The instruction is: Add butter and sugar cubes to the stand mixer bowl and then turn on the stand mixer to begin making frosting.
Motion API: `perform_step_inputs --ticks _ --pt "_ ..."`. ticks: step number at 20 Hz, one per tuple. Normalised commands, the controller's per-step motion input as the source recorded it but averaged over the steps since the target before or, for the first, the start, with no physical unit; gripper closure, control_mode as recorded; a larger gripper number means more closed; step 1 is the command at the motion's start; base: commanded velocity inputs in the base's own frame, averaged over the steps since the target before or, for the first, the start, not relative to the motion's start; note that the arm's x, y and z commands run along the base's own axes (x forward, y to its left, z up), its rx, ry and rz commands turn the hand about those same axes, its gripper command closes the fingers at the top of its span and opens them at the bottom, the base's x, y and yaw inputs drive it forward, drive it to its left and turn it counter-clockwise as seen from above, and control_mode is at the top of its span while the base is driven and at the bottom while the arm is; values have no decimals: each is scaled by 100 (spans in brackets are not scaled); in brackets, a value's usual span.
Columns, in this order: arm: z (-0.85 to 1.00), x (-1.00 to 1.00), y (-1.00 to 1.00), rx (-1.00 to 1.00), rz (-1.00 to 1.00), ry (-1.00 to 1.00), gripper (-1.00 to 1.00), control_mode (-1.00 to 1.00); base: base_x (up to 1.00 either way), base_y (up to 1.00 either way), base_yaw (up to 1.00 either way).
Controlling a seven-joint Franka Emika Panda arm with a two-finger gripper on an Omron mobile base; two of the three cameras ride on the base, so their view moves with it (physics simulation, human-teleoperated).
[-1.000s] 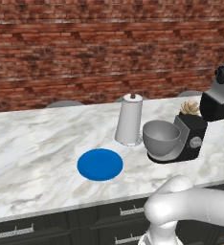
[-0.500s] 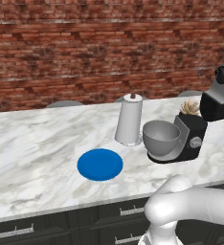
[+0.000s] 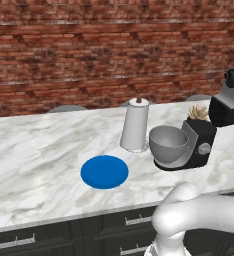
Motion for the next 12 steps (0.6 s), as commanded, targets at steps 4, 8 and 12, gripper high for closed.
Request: perform_step_inputs --ticks 4,8,12 --pt "0 43 -19 0 0 5 -100 -100 0 0 0" --pt "0 49 -7 0 6 8 -100 -100 0 0 0" --pt "14 -5 6 -5 9 2 -100 -100 0 0 0"
